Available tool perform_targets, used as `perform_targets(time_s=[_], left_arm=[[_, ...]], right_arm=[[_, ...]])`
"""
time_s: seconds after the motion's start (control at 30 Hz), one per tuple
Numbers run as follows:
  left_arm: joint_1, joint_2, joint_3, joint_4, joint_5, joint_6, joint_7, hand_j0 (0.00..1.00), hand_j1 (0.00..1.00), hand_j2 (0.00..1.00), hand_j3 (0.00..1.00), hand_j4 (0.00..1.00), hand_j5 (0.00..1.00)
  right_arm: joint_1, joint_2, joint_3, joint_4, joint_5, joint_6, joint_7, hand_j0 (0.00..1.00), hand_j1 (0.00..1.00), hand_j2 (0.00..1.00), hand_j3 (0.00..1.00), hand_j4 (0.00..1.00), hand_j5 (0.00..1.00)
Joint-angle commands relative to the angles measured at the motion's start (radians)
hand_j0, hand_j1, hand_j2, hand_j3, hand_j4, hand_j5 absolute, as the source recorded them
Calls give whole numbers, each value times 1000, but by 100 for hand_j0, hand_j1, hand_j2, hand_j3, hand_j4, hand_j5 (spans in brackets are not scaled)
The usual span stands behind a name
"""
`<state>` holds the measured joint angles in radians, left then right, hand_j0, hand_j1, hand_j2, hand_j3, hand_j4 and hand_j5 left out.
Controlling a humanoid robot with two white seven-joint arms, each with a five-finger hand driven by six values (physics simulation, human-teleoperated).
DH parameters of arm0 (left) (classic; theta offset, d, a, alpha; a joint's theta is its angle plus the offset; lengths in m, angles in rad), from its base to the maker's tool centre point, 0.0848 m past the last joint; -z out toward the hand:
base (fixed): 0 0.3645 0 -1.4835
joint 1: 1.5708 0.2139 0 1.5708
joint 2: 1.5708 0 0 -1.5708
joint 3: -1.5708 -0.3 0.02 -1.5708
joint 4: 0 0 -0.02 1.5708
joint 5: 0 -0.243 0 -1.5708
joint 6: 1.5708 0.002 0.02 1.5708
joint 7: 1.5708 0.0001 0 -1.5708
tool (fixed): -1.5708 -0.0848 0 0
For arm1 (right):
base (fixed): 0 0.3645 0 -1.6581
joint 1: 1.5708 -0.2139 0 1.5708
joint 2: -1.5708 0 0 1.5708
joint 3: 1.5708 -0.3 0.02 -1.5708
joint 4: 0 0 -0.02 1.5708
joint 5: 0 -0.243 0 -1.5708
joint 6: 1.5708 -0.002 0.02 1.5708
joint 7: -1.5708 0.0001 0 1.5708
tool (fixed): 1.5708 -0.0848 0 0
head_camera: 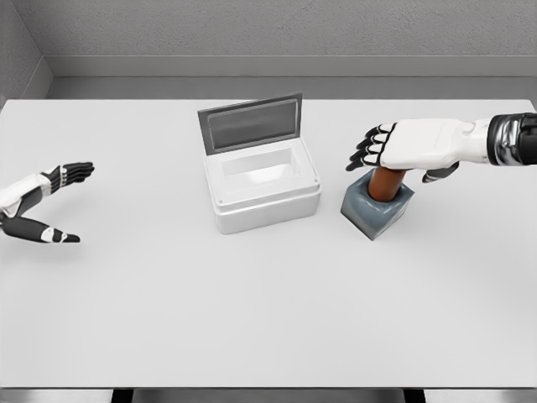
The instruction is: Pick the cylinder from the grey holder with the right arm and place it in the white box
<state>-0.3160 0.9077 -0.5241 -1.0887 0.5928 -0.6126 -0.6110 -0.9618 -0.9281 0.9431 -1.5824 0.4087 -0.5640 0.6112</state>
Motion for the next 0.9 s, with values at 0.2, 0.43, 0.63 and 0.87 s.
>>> perform_targets(time_s=[0.2, 0.43, 0.63, 0.87], left_arm=[[1, 0, 1, 0, 1, 2, 0, 100, 100, 100, 100, 100, 100], [-8, 0, 1, 4, 1, 2, 0, 100, 100, 100, 100, 100, 100], [-11, 0, 1, 6, 1, 2, 0, 100, 100, 100, 100, 100, 100], [-11, 0, 1, 6, 1, 2, 0, 100, 100, 100, 100, 100, 100]], right_arm=[[0, 12, 2, -1, 2, -1, 0, 98, 98, 98, 98, 98, 98], [0, 11, 0, -1, 2, -47, 0, 46, 46, 46, 46, 46, 46], [-2, 8, 0, -1, 2, -47, 0, 17, 17, 17, 17, 17, 17], [-12, -1, -67, -1, -2, -47, 0, 15, 15, 15, 15, 15, 15]])
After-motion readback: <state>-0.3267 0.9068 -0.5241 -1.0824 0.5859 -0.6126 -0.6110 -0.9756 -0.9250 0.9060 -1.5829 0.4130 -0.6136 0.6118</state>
